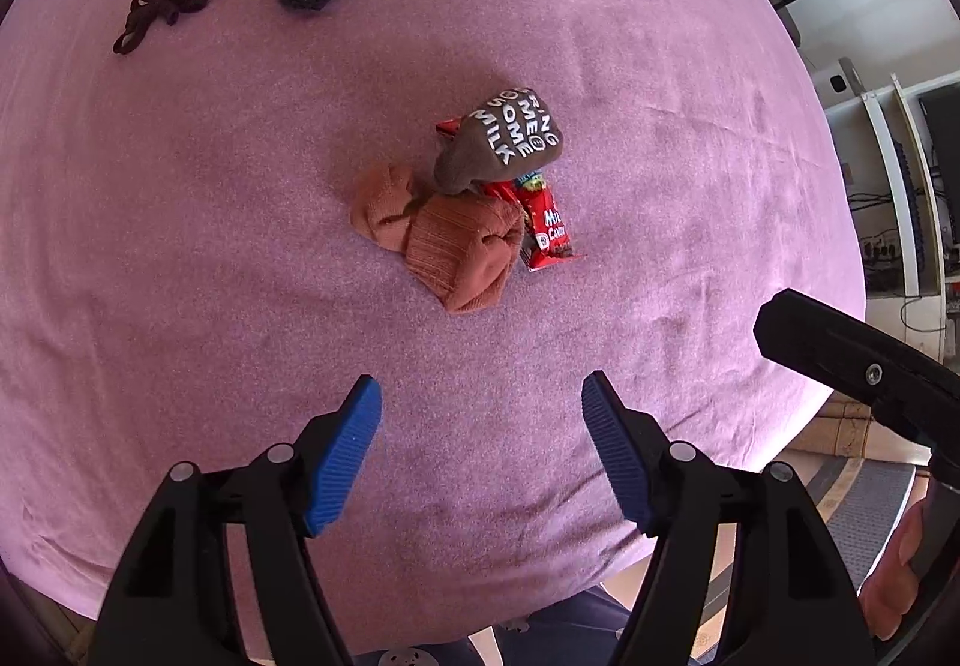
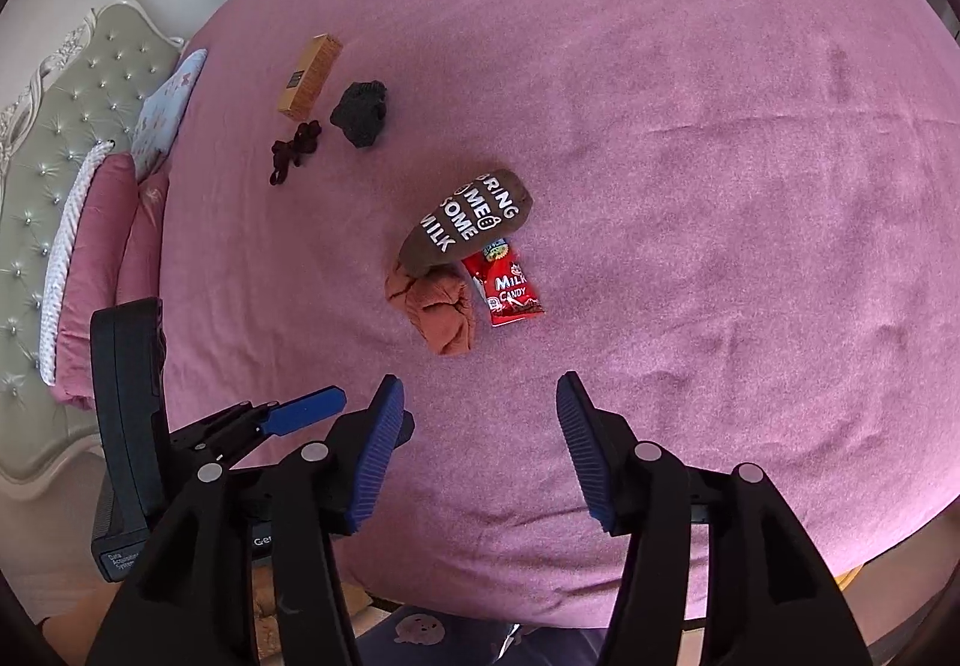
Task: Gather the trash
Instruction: 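Move both open tools back over the socks and candy bag on the bed, then grasp the orange sock with the left tool while the right tool grasps the brown sock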
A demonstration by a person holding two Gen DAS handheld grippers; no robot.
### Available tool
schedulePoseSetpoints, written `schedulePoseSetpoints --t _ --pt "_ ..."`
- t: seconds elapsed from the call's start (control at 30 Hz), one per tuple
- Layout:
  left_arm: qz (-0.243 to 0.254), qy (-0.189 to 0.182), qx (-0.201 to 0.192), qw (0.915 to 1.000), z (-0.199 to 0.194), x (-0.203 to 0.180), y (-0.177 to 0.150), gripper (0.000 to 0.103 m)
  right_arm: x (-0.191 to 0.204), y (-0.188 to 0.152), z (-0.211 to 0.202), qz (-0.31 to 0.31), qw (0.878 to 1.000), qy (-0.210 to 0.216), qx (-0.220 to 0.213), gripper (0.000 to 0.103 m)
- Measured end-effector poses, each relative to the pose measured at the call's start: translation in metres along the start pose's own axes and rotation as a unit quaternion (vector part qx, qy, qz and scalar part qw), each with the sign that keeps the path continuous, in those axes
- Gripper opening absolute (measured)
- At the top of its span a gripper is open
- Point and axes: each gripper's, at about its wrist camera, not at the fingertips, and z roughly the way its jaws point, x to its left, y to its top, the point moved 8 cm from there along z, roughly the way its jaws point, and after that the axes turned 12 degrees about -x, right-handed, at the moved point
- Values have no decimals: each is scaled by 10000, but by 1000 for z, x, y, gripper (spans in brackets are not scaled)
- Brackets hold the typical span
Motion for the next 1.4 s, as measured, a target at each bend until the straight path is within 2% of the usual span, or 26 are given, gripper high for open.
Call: schedulePoseSetpoints --t 0.27,0.63,0.73,0.8,0.9,1.03,1.2,1.4 --pt "-853 288 -33 9959 36 11 20 69 -12 31 34 -311 9985 174 423 53" --pt "-1214 429 167 9915 80 13 31 69 -18 47 70 -407 9958 312 762 53" --pt "-1253 397 137 9912 88 16 34 48 -15 48 82 -411 9950 326 852 53" --pt "-1364 270 92 9902 87 16 35 41 -14 50 89 -409 9947 328 888 54" --pt "-1391 82 37 9902 78 20 37 36 -15 52 100 -351 9942 311 968 55" --pt "-1561 -127 -91 9876 64 28 36 36 -18 56 114 -47 9933 430 1073 61" --pt "-1736 -105 -155 9846 54 51 31 36 -22 63 134 473 9899 558 1217 64" --pt "-1678 -45 -19 9858 52 60 21 36 -18 61 149 562 9879 316 1412 65"
